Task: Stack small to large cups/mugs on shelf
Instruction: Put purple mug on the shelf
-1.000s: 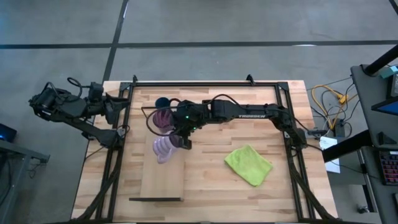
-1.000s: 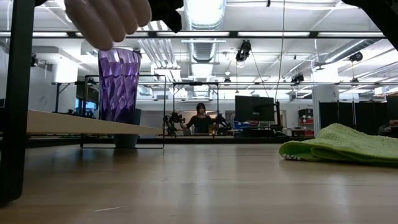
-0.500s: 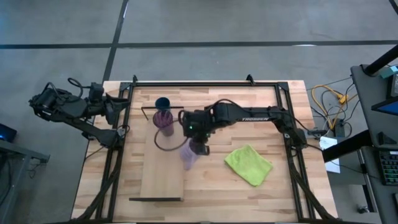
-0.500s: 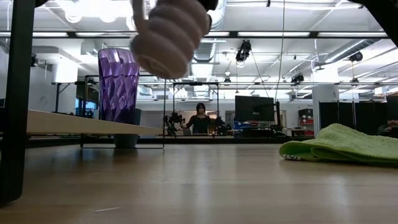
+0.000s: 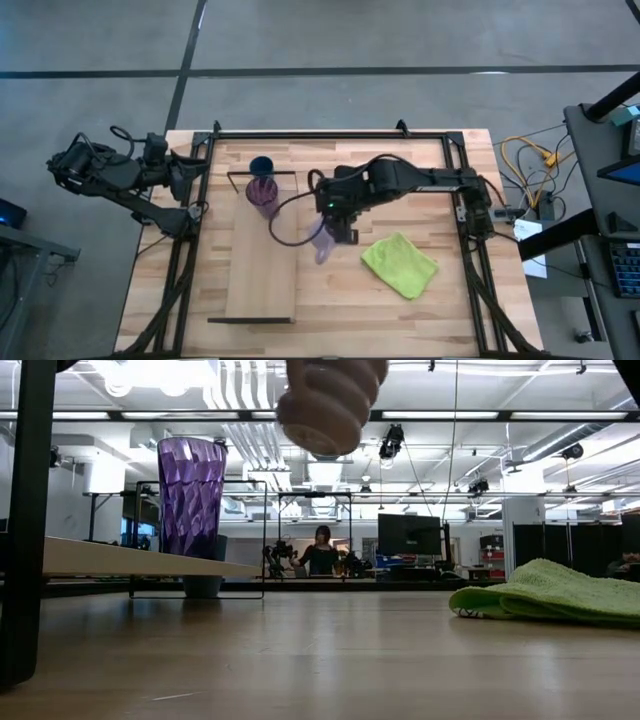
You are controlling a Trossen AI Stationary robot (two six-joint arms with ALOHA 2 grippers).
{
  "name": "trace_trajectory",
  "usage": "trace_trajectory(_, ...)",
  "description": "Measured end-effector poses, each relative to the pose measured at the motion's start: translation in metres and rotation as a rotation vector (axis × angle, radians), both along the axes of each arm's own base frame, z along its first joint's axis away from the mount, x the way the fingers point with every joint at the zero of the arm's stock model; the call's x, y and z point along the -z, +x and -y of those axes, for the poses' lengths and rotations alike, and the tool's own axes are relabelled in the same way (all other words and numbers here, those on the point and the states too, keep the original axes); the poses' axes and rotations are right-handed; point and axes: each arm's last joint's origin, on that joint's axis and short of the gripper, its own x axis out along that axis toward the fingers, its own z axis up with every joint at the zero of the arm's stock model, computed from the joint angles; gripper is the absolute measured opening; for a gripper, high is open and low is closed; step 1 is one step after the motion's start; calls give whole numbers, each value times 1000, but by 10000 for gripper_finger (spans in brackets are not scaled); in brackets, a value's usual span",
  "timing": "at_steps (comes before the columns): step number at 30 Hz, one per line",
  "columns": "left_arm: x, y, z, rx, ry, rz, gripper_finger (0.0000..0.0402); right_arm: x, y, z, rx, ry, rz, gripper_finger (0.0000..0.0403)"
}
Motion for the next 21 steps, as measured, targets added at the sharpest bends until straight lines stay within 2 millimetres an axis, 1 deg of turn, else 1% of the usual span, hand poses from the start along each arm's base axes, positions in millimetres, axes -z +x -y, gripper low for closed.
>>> trace_trajectory(3, 0, 0, 0, 0, 0, -1, 100, -1, -5, 1, -2, -1, 8, 19)
trace_trajectory(7, 0, 1, 0, 1, 1, -3, 100, 8, -19, 2, 25, -11, -47, 19)
trace_trajectory(11, 0, 2, 1, 2, 1, -5, 100, 18, -34, 4, 42, -3, -4, 19)
trace_trajectory(13, 0, 2, 1, 2, 1, -6, 100, 24, -39, 5, 58, 12, 50, 19)
trace_trajectory(15, 0, 2, 1, 2, 1, -5, 100, 27, -38, 5, 81, 48, 141, 19)
trace_trajectory(18, 0, 1, 1, 2, 0, -4, 100, 23, -33, 4, 66, 120, 281, 19)
trace_trajectory(21, -1, 1, 1, 2, -2, 0, 100, 24, -22, 1, 26, 141, 364, 19)
